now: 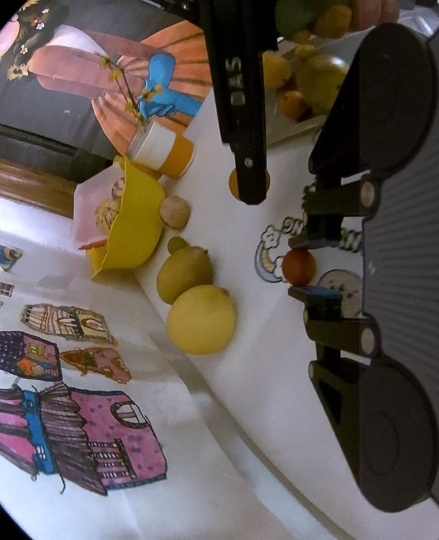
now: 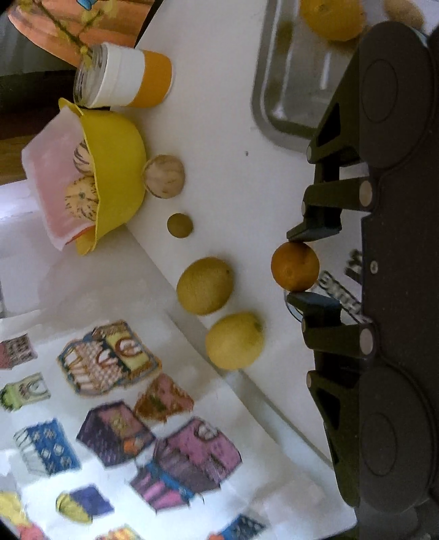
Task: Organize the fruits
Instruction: 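Carry the tangerine and cherry tomato over the steel tray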
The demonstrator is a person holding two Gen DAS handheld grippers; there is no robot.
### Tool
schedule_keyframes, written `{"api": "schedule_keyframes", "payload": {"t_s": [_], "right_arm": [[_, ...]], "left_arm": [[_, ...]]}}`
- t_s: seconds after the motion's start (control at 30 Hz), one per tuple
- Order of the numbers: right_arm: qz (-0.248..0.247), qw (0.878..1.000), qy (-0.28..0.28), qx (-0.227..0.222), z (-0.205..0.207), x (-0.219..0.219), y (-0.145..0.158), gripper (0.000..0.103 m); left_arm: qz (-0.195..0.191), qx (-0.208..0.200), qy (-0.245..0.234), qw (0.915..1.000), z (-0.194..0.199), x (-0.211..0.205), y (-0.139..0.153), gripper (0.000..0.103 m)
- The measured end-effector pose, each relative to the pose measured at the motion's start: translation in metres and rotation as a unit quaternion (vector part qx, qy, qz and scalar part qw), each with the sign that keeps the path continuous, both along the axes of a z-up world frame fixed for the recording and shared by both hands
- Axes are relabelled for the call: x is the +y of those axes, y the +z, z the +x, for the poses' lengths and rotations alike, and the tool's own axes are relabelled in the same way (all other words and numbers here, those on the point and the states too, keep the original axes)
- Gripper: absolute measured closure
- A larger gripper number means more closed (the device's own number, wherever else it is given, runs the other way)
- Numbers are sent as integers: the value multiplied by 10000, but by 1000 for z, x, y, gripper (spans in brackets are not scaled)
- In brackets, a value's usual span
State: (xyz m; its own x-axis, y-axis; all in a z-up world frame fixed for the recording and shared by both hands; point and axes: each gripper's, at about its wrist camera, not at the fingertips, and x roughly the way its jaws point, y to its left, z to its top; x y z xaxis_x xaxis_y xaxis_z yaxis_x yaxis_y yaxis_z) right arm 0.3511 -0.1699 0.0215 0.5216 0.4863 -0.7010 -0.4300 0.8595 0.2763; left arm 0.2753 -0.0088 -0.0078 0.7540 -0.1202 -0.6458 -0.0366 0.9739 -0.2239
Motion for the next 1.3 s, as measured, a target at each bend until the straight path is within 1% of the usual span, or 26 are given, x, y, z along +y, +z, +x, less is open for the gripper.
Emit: {"api": "schedule_keyframes", "payload": {"t_s": [0.2,0.37,0.47,0.57,0.73,0.83,0.97,1.13,1.3], "right_arm": [[217,9997,53,-134,-43,-25,19,69],[374,9988,-157,-272,-77,-60,35,69],[281,9982,-352,-391,-97,-83,39,69],[22,9968,-544,-590,-115,-105,39,69],[-114,9942,-836,-670,-133,-137,26,69],[-204,9925,-974,-705,-137,-152,14,69],[-136,9915,-1143,-610,-134,-169,-5,69],[-195,9902,-1184,-719,-129,-174,-20,69],[-222,9906,-1107,-767,-118,-169,-26,69]], "left_arm": [[-49,-81,-282,9996,-29,-9,10,78],[-195,-194,-669,9974,-51,-32,19,78],[-281,-285,-932,9948,-63,-52,23,78],[-401,-298,-1145,9922,-71,-74,25,78],[-431,-261,-1391,9890,-75,-105,21,78],[-388,-169,-1410,9891,-73,-116,14,78],[-279,-61,-1376,9901,-70,-124,6,78],[-163,-1,-1328,9910,-64,-128,2,78],[-107,27,-1295,9915,-59,-131,-2,78]]}}
